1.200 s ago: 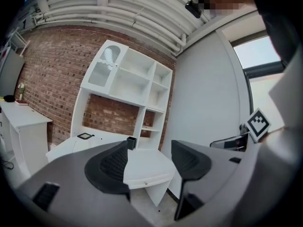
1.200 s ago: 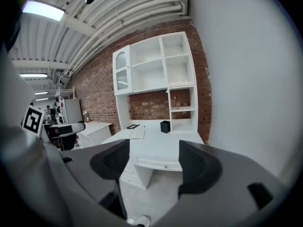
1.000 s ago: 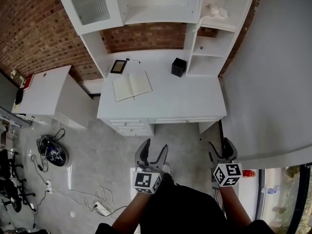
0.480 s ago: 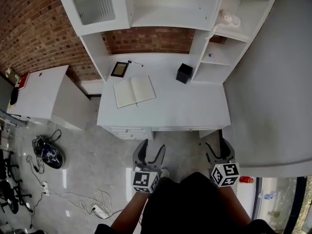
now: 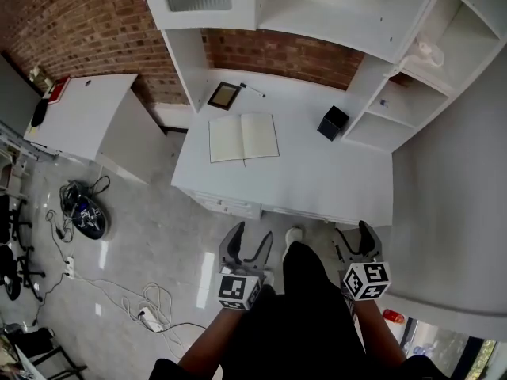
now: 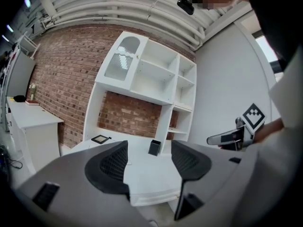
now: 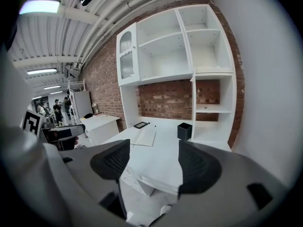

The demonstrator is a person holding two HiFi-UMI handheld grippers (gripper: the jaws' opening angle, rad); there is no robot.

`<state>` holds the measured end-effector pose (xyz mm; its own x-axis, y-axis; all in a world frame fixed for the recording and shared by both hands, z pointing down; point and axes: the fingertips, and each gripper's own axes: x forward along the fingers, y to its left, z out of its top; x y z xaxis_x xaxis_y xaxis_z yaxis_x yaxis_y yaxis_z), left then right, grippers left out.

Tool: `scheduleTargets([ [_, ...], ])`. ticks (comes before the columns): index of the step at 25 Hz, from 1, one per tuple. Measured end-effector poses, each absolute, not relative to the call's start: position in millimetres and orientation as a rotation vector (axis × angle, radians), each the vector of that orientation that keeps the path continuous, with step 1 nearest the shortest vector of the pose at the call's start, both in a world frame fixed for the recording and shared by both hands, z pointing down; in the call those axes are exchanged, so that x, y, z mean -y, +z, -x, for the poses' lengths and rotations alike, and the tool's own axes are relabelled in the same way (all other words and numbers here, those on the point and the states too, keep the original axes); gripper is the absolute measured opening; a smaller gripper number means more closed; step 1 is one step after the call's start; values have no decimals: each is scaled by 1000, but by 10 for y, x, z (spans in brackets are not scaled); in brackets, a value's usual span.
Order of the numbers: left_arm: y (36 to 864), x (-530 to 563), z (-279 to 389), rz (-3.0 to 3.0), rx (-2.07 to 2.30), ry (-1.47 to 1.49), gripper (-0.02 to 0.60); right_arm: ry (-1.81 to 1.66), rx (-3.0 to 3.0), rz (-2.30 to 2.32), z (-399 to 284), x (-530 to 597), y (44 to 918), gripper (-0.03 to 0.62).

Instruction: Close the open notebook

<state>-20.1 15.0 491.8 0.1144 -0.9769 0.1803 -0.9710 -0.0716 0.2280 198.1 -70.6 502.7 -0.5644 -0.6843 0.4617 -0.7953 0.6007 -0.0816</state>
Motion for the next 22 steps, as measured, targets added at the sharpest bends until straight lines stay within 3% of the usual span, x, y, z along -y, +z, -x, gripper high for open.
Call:
scheduleTargets([
  [13,5040,853,997,-1781,2163,-33,267,399,2584,-993,-1451,2283,5128,304],
  [22,5587,1376,978,-1713,2120,173,267,441,2572,-826,-1237,2695,5576,285],
])
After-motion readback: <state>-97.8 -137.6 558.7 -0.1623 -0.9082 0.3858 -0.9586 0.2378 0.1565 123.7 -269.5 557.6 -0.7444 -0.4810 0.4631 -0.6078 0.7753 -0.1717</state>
